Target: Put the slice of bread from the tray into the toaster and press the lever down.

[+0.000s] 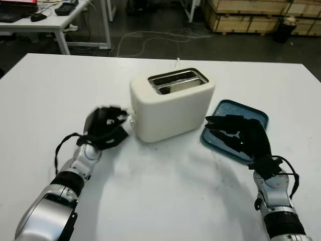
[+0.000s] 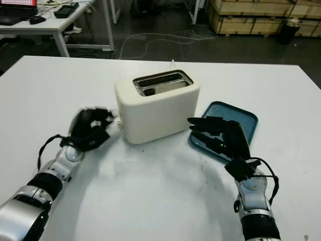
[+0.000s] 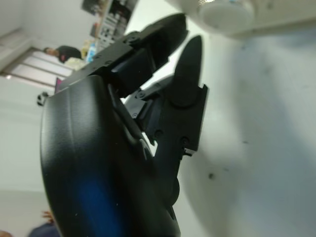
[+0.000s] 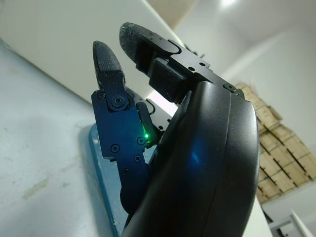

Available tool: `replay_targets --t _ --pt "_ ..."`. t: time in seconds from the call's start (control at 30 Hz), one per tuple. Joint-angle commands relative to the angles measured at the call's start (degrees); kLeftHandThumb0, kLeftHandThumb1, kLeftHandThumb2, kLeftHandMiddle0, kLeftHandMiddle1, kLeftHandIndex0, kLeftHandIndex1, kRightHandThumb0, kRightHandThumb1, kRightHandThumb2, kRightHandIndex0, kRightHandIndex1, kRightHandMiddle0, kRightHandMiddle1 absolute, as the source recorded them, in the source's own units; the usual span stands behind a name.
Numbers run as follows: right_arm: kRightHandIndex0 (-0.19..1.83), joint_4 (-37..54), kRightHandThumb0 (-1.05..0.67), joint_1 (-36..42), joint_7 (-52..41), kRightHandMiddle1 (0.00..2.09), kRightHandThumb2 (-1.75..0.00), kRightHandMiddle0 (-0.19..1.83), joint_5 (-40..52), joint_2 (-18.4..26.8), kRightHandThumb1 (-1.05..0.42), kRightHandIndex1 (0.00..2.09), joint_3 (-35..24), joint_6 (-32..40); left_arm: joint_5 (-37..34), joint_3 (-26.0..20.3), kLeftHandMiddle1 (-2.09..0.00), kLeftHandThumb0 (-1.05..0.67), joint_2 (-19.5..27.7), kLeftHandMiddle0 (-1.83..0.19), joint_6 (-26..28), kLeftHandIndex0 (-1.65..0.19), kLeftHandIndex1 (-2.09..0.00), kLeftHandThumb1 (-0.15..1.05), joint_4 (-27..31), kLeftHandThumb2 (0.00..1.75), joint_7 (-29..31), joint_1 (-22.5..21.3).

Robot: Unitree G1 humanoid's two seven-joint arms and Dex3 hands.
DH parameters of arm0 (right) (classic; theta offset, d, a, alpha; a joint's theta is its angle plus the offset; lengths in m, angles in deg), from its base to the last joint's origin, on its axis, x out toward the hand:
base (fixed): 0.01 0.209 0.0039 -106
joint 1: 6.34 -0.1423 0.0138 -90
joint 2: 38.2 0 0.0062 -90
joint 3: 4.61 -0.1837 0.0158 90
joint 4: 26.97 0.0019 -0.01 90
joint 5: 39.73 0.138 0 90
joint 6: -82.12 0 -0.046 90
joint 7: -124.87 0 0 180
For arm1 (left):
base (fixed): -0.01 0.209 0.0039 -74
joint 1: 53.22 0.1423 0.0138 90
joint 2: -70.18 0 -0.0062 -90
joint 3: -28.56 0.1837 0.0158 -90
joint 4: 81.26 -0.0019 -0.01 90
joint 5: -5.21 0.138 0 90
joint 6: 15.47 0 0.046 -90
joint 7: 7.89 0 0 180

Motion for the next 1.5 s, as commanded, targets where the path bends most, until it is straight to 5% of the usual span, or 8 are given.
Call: replay_targets --t 0.0,0.47,0.6,0.83,1.0,1.23,1.3,1.47 --pt "1.14 -0.3 -0.38 -0.1 -0.5 0.00 0.00 1.08 0.3 0.8 -0.89 0.01 -0.2 -0.1 9.7 13.5 -0.61 -0.25 -11.5 -0.90 3.6 -1.13 -0.02 0.92 -3.2 0.02 16.2 4.6" --pt "1.14 -0.6 -0.38 -0.3 -0.5 0.00 0.00 1.08 0.1 0.9 -0.89 0.01 0.0 0.4 4.3 11.8 -0.71 -0.21 -6.3 -0.94 3.6 -1.15 -0.02 0.92 8.4 0.08 13.7 9.1" --pt "1.14 -0.5 -0.39 -0.2 -0.7 0.00 0.00 1.08 0.5 0.7 -0.89 0.01 0.0 0.3 3.8 10.9 -0.91 -0.20 -4.0 -0.88 5.9 -1.16 -0.03 0.92 14.7 0.08 12.7 10.3" --pt "1.13 -0.3 -0.39 -0.1 -0.6 0.00 0.00 1.08 -0.4 1.1 -0.89 0.00 0.3 0.4 2.8 6.2 -1.05 -0.24 7.0 -0.83 11.6 -1.15 -0.02 0.92 30.4 0.12 15.7 12.7" --pt "1.13 -0.2 -0.37 -0.1 -0.6 0.00 0.00 1.07 -0.6 1.2 -0.88 0.00 0.4 0.7 2.8 -2.0 -1.27 -0.26 15.7 -0.78 12.2 -1.17 -0.02 0.92 40.3 0.06 17.8 13.7" --pt "1.13 -0.6 -0.36 -0.3 -1.2 0.00 0.00 1.06 -0.1 0.9 -0.88 0.00 0.6 0.1 2.6 -12.4 -1.35 -0.28 23.7 -0.80 13.0 -1.21 -0.04 0.85 46.0 0.00 24.5 9.9" --pt "1.13 -0.7 -0.37 -0.4 -1.4 0.00 0.00 1.06 -0.1 0.9 -0.88 0.00 0.6 0.0 4.3 -13.5 -1.23 -0.29 24.9 -0.83 12.1 -1.22 -0.04 0.84 45.0 0.00 24.0 7.9" --pt "1.13 -0.6 -0.36 -0.5 -1.4 0.00 0.00 1.06 -0.2 1.0 -0.88 0.00 0.7 0.0 7.9 -14.3 -1.30 -0.33 26.6 -0.88 11.4 -1.28 -0.05 0.78 42.9 0.00 23.5 3.4"
